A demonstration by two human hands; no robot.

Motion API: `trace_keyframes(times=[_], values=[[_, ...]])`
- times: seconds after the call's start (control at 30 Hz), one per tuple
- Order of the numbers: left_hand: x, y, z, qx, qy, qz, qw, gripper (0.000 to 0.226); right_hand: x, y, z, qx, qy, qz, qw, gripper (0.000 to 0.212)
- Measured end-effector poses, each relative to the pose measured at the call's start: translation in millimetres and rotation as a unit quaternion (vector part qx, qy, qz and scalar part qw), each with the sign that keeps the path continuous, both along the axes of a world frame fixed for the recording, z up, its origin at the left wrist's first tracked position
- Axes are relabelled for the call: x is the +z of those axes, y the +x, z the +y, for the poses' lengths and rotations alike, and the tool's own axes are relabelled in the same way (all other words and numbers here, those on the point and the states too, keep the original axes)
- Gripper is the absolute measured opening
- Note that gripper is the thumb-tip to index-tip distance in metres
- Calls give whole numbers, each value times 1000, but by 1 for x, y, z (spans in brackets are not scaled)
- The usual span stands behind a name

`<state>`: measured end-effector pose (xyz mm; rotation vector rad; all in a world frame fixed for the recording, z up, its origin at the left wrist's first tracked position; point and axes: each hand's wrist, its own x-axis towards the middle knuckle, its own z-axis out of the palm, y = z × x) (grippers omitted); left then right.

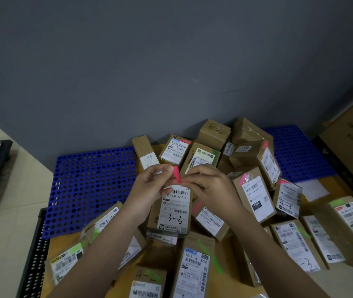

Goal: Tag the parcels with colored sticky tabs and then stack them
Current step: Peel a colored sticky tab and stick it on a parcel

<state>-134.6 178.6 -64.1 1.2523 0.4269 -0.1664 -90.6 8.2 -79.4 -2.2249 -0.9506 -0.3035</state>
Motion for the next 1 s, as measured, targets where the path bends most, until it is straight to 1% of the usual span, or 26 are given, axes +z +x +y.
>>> trace_keyframes(times=[0.07,0.13,0.2,0.27,0.3,0.37,0.4,0.43,0.5,0.57,0.67,0.73,0.87,0.93,1.0], values=[[1,-2,1,-20,1,-6,1000,19,2,1,1,-7,30,35,999,17],[1,-4,2,-55,40,-7,998,16,6,2,2,2,47,86,995,10],[1,-4,2,-77,57,-7,995,13,9,4,4,12,54,140,989,10],[1,-3,2,-79,53,-8,995,13,14,6,6,19,67,216,974,12],[1,-3,1,-78,50,-8,996,12,16,8,6,24,82,266,960,12],[0,-3,2,-78,44,-7,996,13,19,11,4,49,130,374,917,11],[0,-3,3,-81,43,-4,996,14,20,12,2,62,149,414,896,10],[-1,-3,4,-85,43,0,995,15,20,13,0,68,158,437,883,11],[-2,-3,6,-94,46,5,995,21,19,12,-2,67,161,460,871,13],[-3,-3,9,-109,51,6,993,26,15,10,-3,58,168,467,866,13],[-6,-5,11,-137,94,-1,986,21,6,7,0,17,179,444,878,10],[-12,-6,12,-119,132,10,984,14,-1,5,2,-26,199,427,882,8],[-31,-5,23,-60,196,51,978,10,-18,4,6,-108,234,414,873,9],[-38,-5,28,-36,196,69,977,9,-26,1,11,-123,227,418,871,11],[-44,-5,31,-19,195,81,977,9,-32,-2,20,-130,226,435,862,10]])
